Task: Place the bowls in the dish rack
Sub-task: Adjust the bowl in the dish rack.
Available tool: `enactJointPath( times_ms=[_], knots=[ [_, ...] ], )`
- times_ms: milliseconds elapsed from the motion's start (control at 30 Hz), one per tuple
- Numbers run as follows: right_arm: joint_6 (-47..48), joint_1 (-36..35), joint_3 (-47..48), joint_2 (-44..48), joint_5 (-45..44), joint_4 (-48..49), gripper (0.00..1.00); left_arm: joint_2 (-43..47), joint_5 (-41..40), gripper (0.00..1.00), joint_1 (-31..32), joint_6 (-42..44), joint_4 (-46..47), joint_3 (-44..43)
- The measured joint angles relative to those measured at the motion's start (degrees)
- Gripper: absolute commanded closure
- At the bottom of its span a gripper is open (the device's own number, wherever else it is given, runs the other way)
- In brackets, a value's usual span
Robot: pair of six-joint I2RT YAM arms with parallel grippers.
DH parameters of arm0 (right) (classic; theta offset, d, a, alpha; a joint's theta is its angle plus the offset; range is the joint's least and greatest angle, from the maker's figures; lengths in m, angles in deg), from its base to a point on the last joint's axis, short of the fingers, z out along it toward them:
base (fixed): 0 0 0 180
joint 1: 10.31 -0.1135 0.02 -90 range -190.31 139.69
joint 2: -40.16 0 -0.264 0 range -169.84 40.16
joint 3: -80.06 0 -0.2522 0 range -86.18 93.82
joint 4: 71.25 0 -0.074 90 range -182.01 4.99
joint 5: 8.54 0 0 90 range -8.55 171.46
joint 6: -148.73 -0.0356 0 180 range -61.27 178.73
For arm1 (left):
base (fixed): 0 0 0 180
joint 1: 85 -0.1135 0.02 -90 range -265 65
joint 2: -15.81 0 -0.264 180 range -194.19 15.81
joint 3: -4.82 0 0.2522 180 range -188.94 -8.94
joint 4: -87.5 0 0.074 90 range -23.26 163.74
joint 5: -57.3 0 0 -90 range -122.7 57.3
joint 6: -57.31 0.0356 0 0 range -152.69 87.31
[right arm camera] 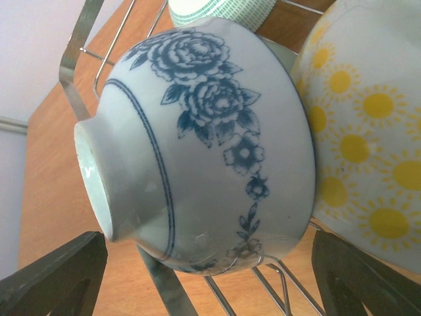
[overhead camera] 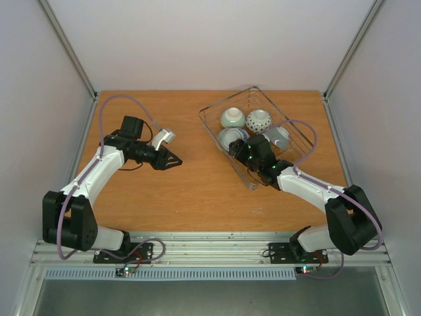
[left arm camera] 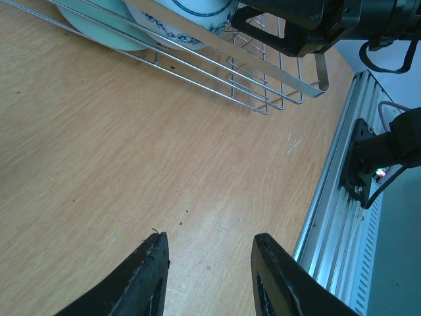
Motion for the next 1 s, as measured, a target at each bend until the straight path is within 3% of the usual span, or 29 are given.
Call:
enactJointPath(
  times_ms=[333, 533, 1000],
  knots=[
    [-0.04, -0.37, 0.50, -0.76, -1.05, -0.11, 0.19, 0.00, 0.00, 0.64, 0.00, 0.02, 0.02, 0.00],
    [0.22, -0.74, 0.48, -1.36, -1.18, 0.57, 0.08, 0.00, 0.00, 0.64, 0.00, 0.02, 0.04, 0.00],
    [-1.14, -1.90, 0.50, -1.40, -4.02, 1.11, 0.09, 0.00, 0.00, 0.64, 0.00, 0.02, 0.15, 0.00]
  ],
)
